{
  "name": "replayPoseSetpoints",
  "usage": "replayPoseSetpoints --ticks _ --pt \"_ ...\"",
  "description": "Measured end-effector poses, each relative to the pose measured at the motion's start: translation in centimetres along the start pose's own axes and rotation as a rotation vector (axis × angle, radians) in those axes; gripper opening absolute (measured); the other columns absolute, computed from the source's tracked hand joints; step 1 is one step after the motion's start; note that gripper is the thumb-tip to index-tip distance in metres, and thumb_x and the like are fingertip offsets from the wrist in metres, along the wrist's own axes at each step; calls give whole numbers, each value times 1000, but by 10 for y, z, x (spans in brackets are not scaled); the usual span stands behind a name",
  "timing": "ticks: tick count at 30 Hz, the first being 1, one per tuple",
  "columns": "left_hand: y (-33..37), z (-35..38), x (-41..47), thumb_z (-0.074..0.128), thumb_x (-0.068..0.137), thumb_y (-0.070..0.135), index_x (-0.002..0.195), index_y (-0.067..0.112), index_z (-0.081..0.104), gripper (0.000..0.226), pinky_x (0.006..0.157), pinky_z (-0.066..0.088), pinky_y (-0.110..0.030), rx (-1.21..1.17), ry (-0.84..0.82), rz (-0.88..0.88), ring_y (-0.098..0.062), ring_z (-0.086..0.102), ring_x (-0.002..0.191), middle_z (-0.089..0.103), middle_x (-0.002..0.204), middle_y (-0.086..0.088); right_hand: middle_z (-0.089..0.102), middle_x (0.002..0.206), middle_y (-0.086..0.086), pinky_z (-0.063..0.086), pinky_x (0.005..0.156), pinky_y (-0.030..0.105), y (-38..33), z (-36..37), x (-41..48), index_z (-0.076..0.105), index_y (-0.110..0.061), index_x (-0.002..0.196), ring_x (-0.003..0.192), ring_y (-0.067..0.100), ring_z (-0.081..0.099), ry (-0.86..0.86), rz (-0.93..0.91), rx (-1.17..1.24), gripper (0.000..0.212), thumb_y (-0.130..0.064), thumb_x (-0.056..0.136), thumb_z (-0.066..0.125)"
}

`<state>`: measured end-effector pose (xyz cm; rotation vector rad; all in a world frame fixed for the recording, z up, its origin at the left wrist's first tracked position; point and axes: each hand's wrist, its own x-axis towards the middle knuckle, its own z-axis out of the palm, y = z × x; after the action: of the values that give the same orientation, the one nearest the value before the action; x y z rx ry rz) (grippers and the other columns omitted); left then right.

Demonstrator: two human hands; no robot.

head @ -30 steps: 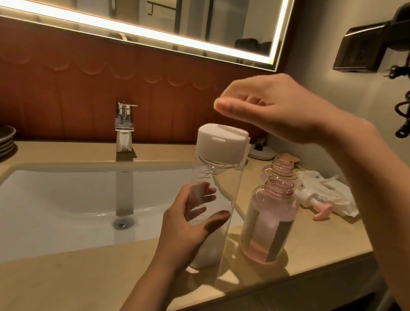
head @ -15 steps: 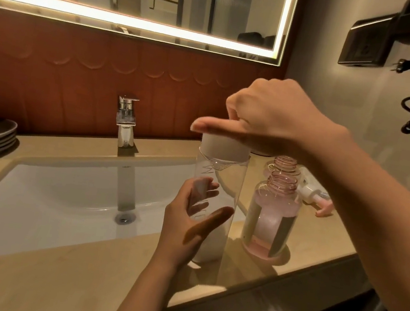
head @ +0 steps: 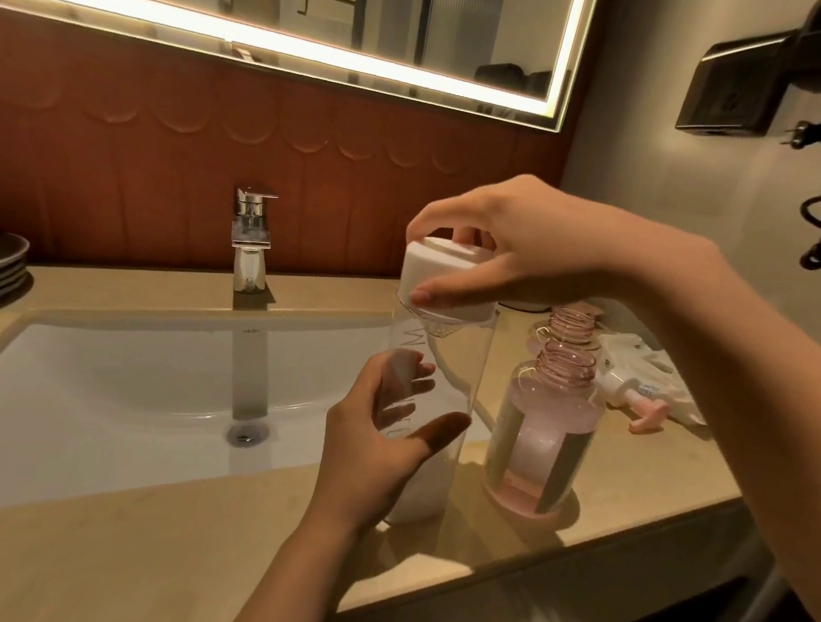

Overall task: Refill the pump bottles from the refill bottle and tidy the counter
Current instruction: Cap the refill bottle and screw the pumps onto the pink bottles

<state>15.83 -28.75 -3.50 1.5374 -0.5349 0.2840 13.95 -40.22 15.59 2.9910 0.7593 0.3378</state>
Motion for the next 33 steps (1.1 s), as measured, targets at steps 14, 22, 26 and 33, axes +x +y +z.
replayPoseSetpoints --ticks 14,22,26,33 --pt "4 0 0 69 51 62 108 43 46 64 78 49 -11 70 47 12 4 59 101 57 108 26 42 63 -7 22 50 24 -17 15 8 52 -23 83 57 6 35 269 174 -344 45 -65 89 34" --pt "8 -3 -2 64 52 66 116 42 38 73 73 46 -14 153 -10 -24 0 55 98 51 107 22 62 97 -4 46 61 23 -16 29 -8 56 -24 118 81 11 57 238 230 -65 66 -74 78 45" --pt "9 0 4 60 53 70 122 37 35 80 74 43 -12 262 0 30 0 54 97 52 113 14 54 124 -1 54 76 23 -4 33 -21 38 -26 135 99 14 56 246 200 352 74 -53 74 70" --pt "16 14 33 40 60 89 145 40 13 102 101 18 -19 280 185 184 7 18 130 18 142 28 44 107 -7 47 54 7 41 14 -2 39 -20 124 87 7 49 433 249 517 72 -44 69 78"
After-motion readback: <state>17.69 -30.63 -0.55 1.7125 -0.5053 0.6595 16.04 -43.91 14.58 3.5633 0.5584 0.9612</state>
